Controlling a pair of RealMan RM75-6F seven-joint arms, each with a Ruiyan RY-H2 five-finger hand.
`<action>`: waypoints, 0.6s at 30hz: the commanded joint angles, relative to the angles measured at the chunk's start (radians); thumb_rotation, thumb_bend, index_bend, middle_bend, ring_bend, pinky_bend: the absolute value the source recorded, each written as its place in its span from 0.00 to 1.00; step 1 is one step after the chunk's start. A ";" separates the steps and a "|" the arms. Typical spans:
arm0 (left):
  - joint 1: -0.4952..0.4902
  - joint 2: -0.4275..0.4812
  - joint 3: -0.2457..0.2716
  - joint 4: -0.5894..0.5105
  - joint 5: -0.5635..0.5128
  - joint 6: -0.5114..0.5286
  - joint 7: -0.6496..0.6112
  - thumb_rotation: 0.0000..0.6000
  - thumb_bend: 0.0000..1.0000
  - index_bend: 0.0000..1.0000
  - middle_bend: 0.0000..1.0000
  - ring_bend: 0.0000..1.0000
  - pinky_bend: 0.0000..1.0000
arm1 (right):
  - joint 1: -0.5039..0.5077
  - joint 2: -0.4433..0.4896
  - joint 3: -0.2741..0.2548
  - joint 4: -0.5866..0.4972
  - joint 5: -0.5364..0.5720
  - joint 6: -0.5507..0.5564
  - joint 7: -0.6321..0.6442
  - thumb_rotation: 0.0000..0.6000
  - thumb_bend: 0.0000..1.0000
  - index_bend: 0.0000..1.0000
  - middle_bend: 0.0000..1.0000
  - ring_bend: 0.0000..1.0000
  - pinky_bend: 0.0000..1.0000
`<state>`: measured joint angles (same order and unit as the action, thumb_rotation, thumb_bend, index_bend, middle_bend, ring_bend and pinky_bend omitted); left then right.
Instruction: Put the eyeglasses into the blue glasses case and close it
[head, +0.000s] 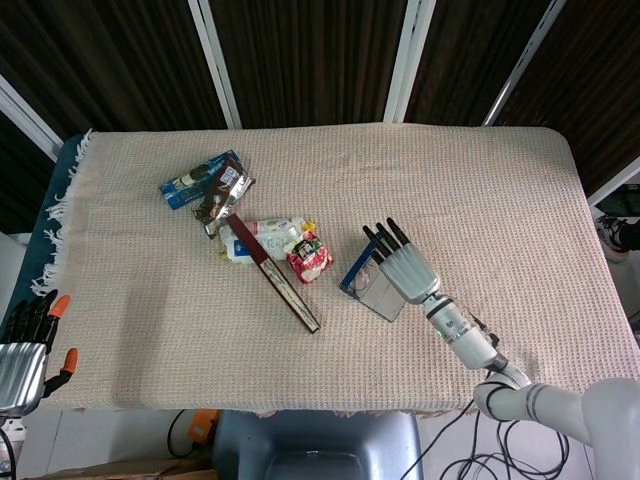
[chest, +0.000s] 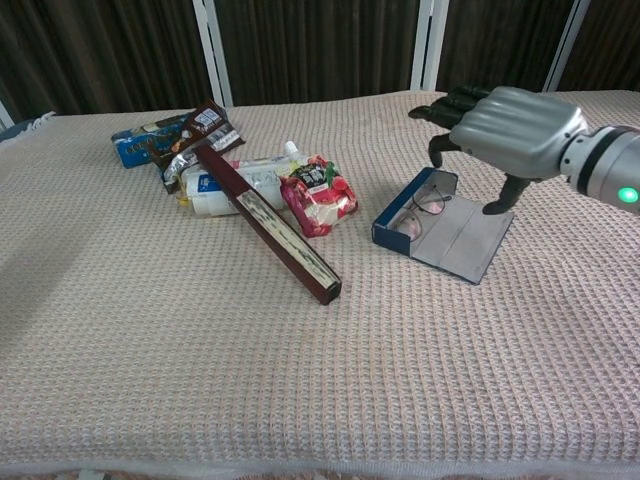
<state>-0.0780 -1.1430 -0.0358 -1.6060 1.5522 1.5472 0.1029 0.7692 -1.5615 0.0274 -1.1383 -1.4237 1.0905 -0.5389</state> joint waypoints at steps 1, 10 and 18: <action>-0.001 -0.003 0.000 -0.001 0.001 -0.001 0.007 1.00 0.42 0.00 0.00 0.00 0.05 | -0.048 0.040 -0.069 0.043 -0.083 0.026 0.120 1.00 0.28 0.55 0.03 0.00 0.00; -0.004 -0.005 -0.001 -0.002 0.000 -0.006 0.012 1.00 0.42 0.00 0.00 0.00 0.05 | -0.048 -0.018 -0.083 0.158 -0.111 -0.019 0.231 1.00 0.34 0.60 0.05 0.00 0.00; -0.007 -0.001 -0.003 0.001 -0.004 -0.013 0.002 1.00 0.42 0.00 0.00 0.00 0.05 | -0.051 -0.119 -0.086 0.301 -0.151 -0.021 0.286 1.00 0.37 0.63 0.07 0.00 0.00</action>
<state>-0.0851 -1.1446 -0.0384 -1.6055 1.5483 1.5347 0.1053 0.7197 -1.6626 -0.0580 -0.8581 -1.5639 1.0722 -0.2690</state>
